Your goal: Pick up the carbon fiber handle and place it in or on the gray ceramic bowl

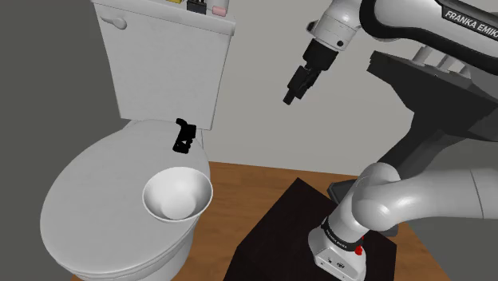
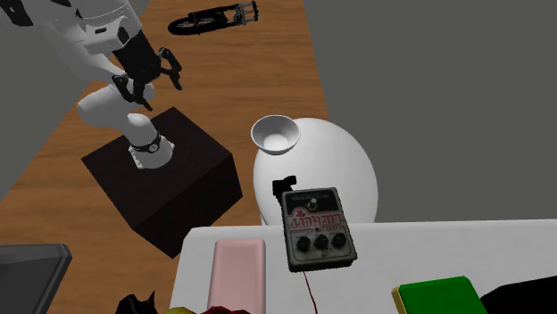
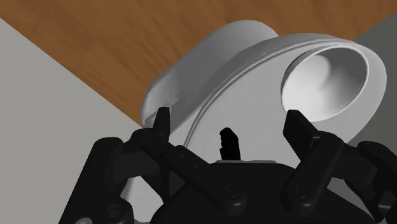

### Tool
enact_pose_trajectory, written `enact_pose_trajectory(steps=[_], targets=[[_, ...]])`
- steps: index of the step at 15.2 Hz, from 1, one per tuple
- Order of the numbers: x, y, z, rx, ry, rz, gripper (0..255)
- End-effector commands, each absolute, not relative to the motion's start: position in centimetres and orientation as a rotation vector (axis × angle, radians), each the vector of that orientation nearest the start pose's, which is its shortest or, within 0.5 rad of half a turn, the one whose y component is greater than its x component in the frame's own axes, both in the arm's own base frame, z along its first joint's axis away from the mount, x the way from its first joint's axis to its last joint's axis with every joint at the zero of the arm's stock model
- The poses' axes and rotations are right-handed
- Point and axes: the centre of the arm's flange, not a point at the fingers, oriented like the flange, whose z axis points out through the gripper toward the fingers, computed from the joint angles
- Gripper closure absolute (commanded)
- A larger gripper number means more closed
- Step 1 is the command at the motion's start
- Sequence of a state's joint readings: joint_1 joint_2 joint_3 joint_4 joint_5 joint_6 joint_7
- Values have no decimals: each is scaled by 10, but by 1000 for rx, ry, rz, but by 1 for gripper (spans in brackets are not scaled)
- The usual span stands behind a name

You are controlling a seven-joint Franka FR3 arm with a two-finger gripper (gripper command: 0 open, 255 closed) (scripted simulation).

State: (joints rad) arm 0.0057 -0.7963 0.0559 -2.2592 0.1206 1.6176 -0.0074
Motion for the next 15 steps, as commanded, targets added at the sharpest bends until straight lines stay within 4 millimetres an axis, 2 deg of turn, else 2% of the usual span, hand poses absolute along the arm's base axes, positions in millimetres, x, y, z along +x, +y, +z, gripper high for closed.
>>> enact_pose_trajectory(steps=[1, 15], targets=[[307, 39, 644, -3048, -90, -233, 0], [473, 87, 550, -3074, -328, -96, 0]])
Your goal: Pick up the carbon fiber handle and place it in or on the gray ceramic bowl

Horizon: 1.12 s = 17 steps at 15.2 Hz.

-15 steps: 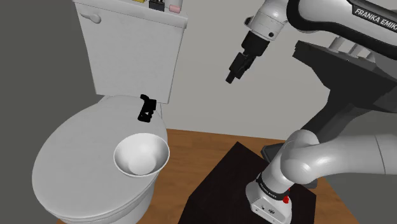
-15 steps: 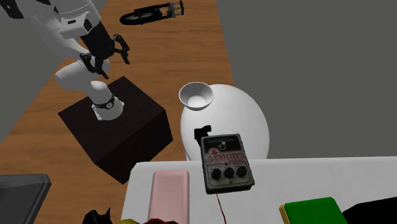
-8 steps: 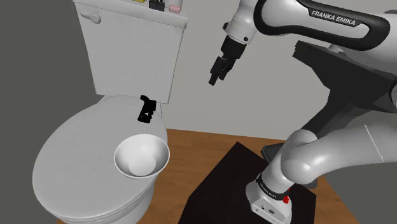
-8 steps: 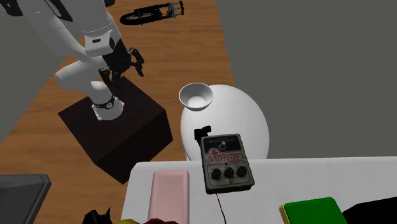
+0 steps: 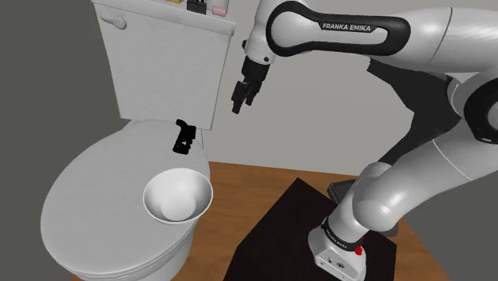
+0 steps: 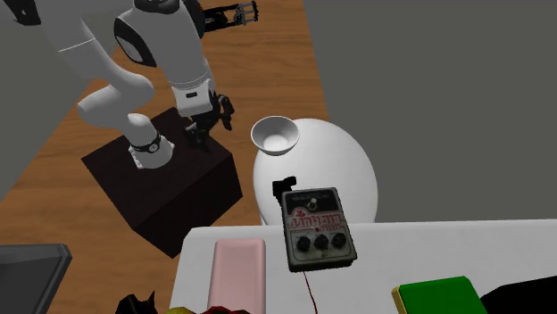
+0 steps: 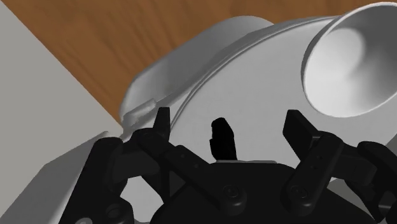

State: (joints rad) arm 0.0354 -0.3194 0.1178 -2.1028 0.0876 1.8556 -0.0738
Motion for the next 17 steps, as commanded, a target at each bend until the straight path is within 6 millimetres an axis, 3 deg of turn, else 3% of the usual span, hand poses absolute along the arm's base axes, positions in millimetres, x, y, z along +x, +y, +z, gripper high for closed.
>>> enact_pose_trajectory(steps=[1, 14, 17], targets=[[485, 91, 543, -3075, -345, -86, 0], [622, 154, 441, -3077, -568, 45, 0], [624, 155, 429, -3076, -572, 47, 0]])
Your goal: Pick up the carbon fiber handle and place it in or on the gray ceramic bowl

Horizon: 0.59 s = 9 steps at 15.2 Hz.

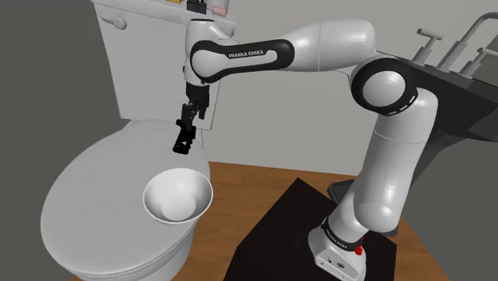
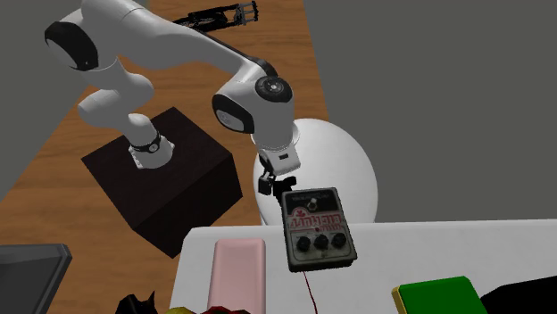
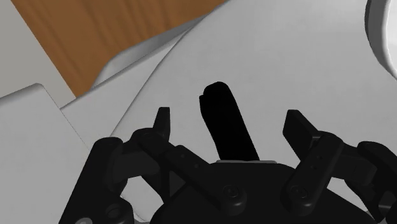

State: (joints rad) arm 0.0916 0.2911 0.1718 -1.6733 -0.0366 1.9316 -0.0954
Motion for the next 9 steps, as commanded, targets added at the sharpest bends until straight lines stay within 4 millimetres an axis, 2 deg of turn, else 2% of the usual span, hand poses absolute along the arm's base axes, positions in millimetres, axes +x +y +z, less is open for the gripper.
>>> enact_pose_trajectory(steps=[1, 5, 9], targets=[[624, 155, 423, -3076, -572, 47, 0], [623, 155, 399, -3076, -572, 47, 0], [623, 155, 399, -3076, -572, 47, 0]])
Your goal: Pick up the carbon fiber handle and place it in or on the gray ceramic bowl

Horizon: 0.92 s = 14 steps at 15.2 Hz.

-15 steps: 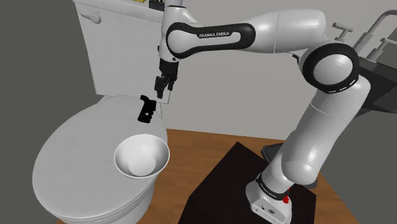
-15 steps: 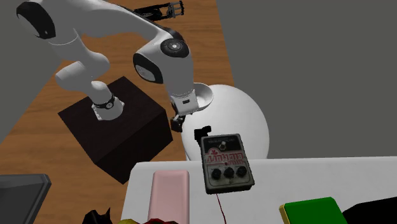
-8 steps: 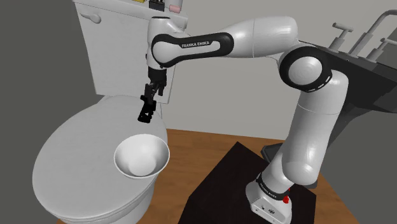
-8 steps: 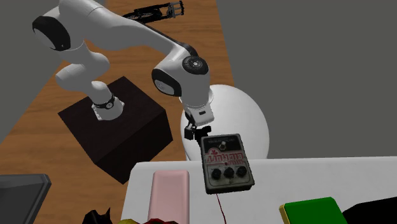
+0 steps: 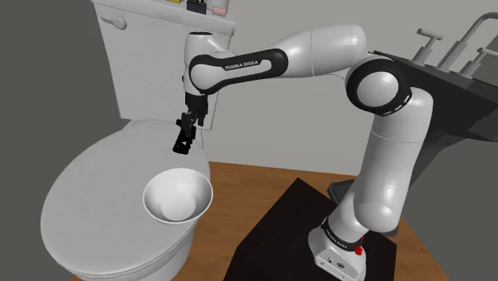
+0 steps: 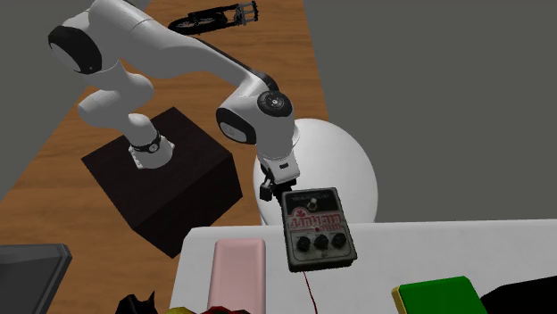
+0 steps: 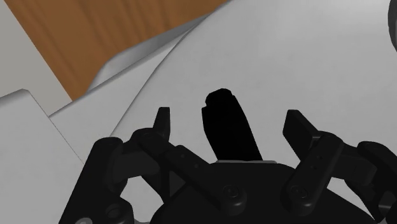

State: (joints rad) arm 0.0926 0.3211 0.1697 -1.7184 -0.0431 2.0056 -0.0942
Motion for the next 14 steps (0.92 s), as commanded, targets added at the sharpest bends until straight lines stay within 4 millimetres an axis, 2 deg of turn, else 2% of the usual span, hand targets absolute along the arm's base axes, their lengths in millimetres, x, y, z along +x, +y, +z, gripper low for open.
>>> enact_pose_trajectory(steps=[1, 4, 5, 14], targets=[[623, 155, 399, -3076, -572, 47, 0], [623, 155, 399, -3076, -572, 47, 0], [623, 155, 399, -3076, -572, 47, 255], [623, 155, 399, -3076, -572, 47, 255]])
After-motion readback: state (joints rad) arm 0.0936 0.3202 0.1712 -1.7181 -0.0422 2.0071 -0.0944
